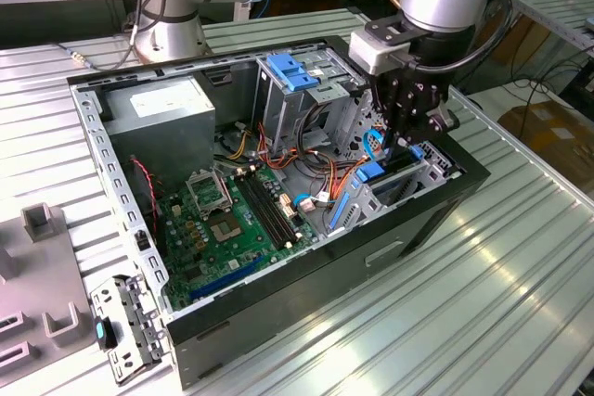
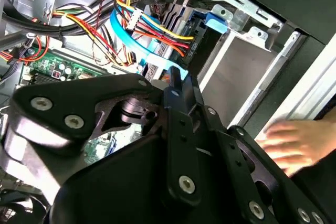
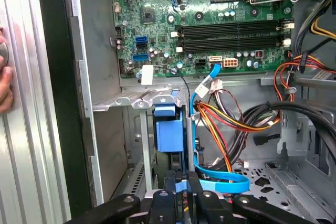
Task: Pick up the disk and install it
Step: 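Insert the second disk wire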
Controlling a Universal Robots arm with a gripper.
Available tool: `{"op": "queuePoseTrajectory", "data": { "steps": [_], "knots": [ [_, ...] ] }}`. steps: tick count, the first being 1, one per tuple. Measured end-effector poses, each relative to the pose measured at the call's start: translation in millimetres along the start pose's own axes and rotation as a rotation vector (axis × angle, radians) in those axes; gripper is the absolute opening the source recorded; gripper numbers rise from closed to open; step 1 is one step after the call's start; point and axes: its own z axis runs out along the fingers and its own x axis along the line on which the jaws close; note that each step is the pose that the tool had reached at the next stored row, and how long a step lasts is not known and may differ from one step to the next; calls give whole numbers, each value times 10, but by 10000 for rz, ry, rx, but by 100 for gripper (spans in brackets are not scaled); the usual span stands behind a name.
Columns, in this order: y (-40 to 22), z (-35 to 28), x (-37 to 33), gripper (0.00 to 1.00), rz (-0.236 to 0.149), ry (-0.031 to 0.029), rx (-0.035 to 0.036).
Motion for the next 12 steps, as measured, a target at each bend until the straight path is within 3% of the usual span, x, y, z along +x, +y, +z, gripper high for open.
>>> {"op": "queuePoseTrajectory", "data": {
  "steps": [3,12],
  "knots": [
    [0,0,0,11,0,1,0],
    [0,0,-2,11,0,0,0]
  ]
}}
